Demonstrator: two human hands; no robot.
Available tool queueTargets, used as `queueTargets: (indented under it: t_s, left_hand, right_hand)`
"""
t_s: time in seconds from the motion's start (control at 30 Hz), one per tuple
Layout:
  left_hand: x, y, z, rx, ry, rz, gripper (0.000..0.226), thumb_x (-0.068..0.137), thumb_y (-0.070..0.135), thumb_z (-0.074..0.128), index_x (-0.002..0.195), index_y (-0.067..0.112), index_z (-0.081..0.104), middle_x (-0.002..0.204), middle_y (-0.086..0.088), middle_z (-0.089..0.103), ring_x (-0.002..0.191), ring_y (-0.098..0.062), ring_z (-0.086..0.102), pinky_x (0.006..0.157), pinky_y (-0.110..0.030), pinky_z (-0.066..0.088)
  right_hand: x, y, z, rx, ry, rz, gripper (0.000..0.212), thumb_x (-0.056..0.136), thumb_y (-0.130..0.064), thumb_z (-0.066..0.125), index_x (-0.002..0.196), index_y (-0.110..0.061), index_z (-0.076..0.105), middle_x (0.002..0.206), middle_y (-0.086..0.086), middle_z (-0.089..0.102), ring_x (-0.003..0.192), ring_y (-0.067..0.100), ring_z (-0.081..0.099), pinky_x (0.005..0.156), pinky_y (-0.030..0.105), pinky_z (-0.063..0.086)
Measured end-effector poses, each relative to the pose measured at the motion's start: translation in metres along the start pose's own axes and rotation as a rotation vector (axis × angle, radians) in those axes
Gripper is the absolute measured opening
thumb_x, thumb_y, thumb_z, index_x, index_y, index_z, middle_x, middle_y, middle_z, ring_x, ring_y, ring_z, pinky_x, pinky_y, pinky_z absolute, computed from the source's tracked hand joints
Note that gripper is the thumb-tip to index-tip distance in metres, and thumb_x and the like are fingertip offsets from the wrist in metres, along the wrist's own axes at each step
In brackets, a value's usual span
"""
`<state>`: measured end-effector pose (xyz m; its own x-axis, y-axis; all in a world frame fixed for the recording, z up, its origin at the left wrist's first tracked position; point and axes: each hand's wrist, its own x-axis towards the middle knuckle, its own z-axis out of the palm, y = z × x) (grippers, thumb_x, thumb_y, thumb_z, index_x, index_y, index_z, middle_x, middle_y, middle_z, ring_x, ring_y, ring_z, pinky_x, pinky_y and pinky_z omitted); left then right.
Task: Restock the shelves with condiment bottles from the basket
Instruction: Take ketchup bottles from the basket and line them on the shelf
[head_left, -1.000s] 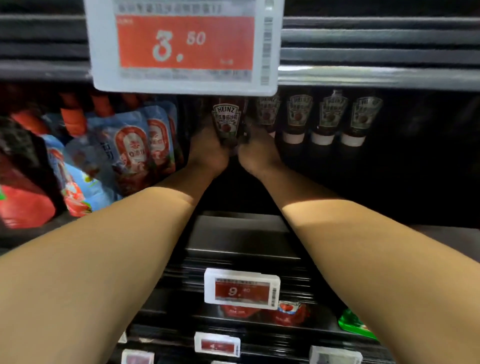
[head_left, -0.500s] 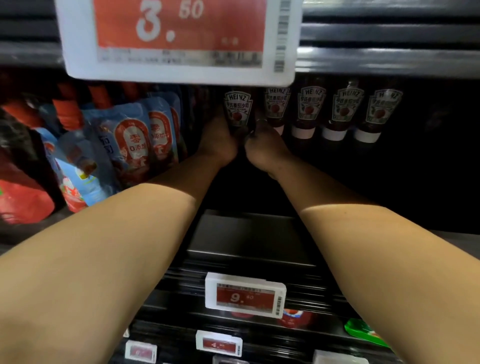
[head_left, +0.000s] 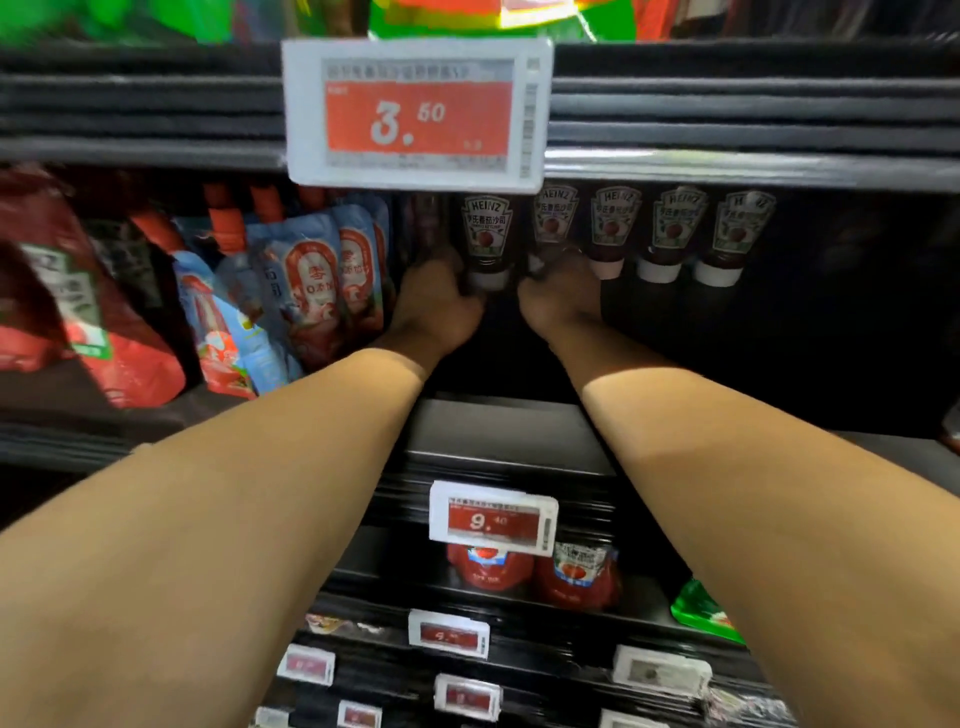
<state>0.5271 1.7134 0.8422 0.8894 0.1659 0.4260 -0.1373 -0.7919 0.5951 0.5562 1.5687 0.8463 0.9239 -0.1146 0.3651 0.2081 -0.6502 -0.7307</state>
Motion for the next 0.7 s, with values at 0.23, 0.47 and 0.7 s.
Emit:
queueTargets:
  t_s: [0.23, 0.47, 0.7]
  left_hand:
    - [-0.026, -0.011, -0.027, -0.206, 0.003, -0.054, 0.019, 0.092, 0.009, 0.060, 0.107, 0.002, 0.070, 0.115, -0.019, 0.070, 0.111, -0.032, 0.062, 0.085, -0.022, 0.039]
    - [-0.032, -0.011, -0.033, -0.260, -0.103, -0.022, 0.017, 0.093, 0.013, 0.062, 0.106, 0.007, 0.071, 0.119, -0.015, 0.070, 0.117, -0.033, 0.061, 0.100, -0.031, 0.042]
    - [-0.086, -0.008, -0.064, -0.347, -0.252, 0.147, 0.015, 0.087, 0.007, 0.072, 0.100, 0.014, 0.071, 0.100, -0.012, 0.072, 0.100, -0.031, 0.068, 0.096, -0.039, 0.052]
  right_hand:
    - [-0.050, 0.007, -0.046, -0.126, 0.039, 0.139, 0.031, 0.097, -0.020, 0.053, 0.123, -0.009, 0.066, 0.133, 0.013, 0.064, 0.124, 0.032, 0.058, 0.099, 0.030, 0.043]
    - [-0.135, 0.006, -0.094, 0.186, 0.286, 0.371, 0.020, 0.086, -0.013, 0.071, 0.083, -0.027, 0.057, 0.098, 0.000, 0.067, 0.107, 0.030, 0.065, 0.101, 0.037, 0.050]
    - [-0.237, -0.005, -0.133, 0.362, 0.290, 0.203, 0.021, 0.085, -0.006, 0.068, 0.097, -0.023, 0.065, 0.088, 0.002, 0.065, 0.079, 0.013, 0.063, 0.083, 0.048, 0.060]
